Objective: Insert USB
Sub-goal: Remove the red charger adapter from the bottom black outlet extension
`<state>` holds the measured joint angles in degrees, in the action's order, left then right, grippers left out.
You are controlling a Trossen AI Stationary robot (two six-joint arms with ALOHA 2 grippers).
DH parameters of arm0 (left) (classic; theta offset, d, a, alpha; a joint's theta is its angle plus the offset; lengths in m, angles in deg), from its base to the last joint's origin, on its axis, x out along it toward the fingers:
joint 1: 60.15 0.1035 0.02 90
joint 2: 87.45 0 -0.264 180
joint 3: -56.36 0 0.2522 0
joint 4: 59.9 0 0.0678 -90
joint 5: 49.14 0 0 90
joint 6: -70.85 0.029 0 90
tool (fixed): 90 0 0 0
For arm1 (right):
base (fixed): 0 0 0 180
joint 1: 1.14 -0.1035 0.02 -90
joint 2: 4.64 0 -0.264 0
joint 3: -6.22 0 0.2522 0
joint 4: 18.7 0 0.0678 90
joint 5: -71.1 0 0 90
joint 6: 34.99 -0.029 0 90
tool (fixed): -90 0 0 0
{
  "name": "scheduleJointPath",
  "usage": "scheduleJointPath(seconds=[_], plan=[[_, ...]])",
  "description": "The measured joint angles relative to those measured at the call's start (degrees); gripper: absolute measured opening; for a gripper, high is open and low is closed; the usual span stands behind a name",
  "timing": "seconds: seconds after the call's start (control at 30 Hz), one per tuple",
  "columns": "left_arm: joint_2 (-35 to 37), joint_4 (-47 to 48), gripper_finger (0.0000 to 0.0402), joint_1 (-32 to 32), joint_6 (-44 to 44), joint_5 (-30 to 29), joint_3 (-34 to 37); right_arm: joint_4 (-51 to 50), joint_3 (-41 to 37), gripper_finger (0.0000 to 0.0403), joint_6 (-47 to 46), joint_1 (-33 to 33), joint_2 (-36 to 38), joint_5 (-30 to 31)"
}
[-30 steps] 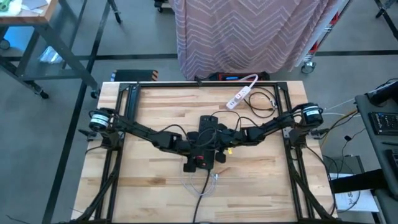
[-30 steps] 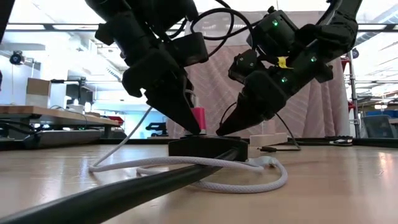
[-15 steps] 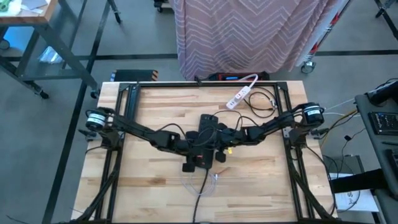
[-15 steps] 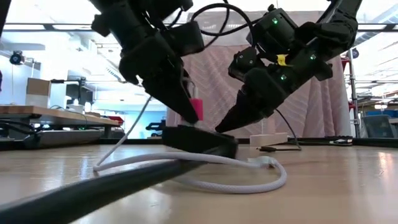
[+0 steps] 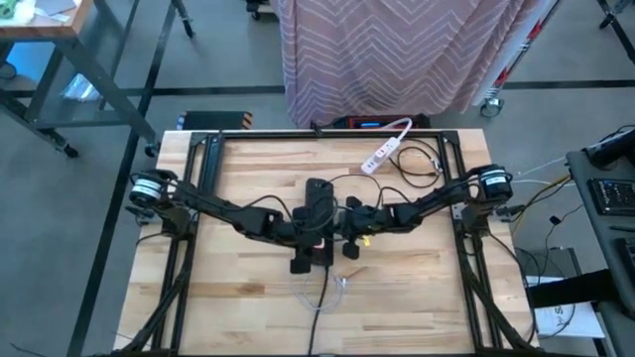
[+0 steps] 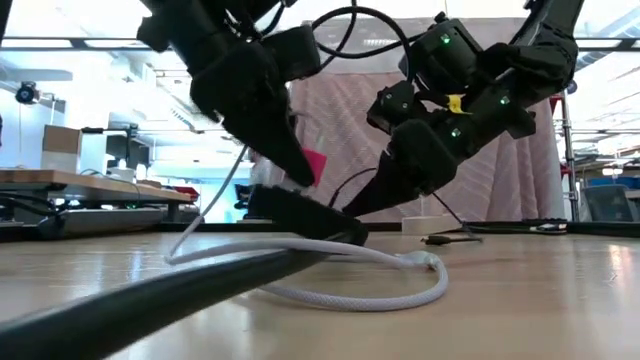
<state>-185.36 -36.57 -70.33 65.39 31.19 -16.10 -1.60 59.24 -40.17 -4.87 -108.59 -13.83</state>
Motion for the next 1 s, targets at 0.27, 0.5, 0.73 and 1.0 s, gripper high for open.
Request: scheduleJointPath(seconds=[0.27, 0.5, 0.73, 1.0], plan=[[-1.0, -9.0, 0.0125, 0.0, 0.8, 0.6, 3.8, 7.4, 1.9, 0.0000, 3.5, 0.4, -1.2, -1.6], [-3.1, -14.9, 0.0125, 0.0, 1.8, 1.9, 5.1, 12.2, 4.9, 0.0000, 5.2, 3.6, -7.8, -1.6], [-3.1, -15.4, 0.0125, -0.1, 1.4, 1.3, 5.4, 20.5, 5.4, 0.0000, 2.5, 5.3, -16.7, -5.7], [-1.6, -14.5, 0.0125, -0.1, 1.8, -0.9, 5.4, 21.2, 5.7, 0.0000, 4.4, 6.7, -18.6, -7.1]])
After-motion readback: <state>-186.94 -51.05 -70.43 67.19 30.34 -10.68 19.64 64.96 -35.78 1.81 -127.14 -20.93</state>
